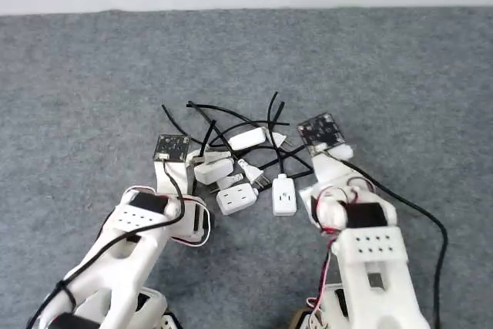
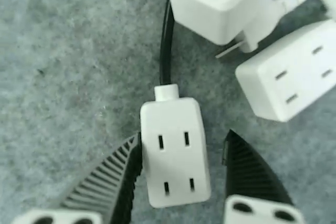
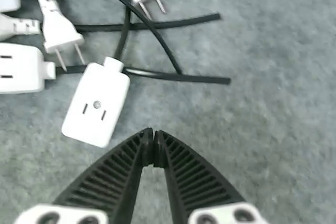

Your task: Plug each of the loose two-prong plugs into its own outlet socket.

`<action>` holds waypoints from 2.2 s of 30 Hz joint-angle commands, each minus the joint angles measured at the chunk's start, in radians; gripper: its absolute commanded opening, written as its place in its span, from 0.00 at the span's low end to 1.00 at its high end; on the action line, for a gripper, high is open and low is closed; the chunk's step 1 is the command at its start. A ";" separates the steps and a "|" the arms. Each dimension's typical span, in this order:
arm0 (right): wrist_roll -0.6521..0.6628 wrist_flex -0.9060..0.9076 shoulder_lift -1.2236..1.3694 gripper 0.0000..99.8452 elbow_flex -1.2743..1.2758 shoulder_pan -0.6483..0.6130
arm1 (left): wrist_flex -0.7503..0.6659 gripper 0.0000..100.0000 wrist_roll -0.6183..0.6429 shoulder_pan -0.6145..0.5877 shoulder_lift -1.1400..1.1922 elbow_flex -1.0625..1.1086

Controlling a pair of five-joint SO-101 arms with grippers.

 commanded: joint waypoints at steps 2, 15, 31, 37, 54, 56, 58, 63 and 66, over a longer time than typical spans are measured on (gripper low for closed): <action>-0.015 -0.073 0.068 0.01 -0.120 -0.045 | -0.017 0.25 0.015 0.008 -0.118 0.027; -0.137 -0.070 0.656 0.04 -0.608 -0.231 | 0.101 0.25 -0.095 -0.140 -0.391 0.064; -0.132 -0.022 1.138 0.08 -0.996 -0.318 | 0.103 0.25 -0.097 -0.144 -0.391 0.067; -0.132 0.082 1.098 0.08 -1.046 -0.321 | 0.101 0.25 -0.097 -0.144 -0.391 0.067; -0.049 0.150 1.041 0.11 -0.937 -0.378 | 0.097 0.25 -0.098 -0.137 -0.391 0.082; -0.043 0.148 1.072 0.15 -0.962 -0.377 | 0.097 0.25 -0.098 -0.137 -0.391 0.082; -0.043 0.154 1.101 0.17 -0.994 -0.366 | 0.097 0.25 -0.100 -0.137 -0.391 0.084; -0.043 0.154 1.139 0.17 -1.023 -0.367 | 0.097 0.25 -0.100 -0.137 -0.391 0.084; -0.041 0.142 1.148 0.17 -1.036 -0.375 | 0.097 0.25 -0.127 -0.137 -0.391 0.084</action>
